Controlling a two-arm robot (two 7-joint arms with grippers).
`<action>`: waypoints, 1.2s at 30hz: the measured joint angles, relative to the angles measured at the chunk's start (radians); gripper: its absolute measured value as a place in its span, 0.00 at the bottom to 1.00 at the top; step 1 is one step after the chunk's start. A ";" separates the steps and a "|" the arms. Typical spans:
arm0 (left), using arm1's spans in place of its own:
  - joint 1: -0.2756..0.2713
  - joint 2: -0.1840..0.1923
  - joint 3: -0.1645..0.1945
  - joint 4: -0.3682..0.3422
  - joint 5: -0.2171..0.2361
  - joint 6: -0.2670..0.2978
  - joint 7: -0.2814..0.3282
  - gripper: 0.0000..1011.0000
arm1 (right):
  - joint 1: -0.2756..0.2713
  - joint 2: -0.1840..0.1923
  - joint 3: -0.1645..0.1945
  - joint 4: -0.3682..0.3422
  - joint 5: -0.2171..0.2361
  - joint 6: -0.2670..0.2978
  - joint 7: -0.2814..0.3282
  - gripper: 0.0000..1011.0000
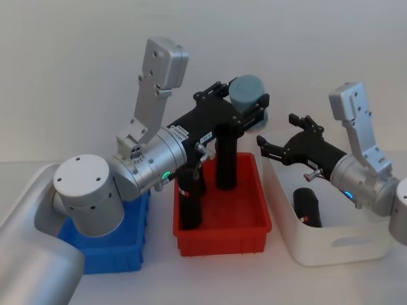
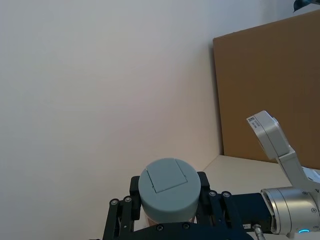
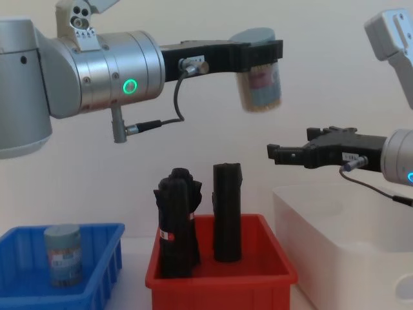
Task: Pick the cotton swabs from the blue box and place them into the white box.
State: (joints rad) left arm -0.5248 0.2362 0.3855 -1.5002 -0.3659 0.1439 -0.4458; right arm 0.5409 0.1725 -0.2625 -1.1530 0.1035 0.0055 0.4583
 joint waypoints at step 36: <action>-0.006 -0.015 0.022 0.009 0.012 0.009 0.002 0.66 | -0.014 0.016 -0.019 -0.071 0.027 0.031 0.144 0.99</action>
State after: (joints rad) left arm -0.5312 0.2217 0.4077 -1.4916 -0.3541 0.1525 -0.4441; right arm 0.5266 0.1885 -0.2812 -1.2240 0.1309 0.0367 0.6021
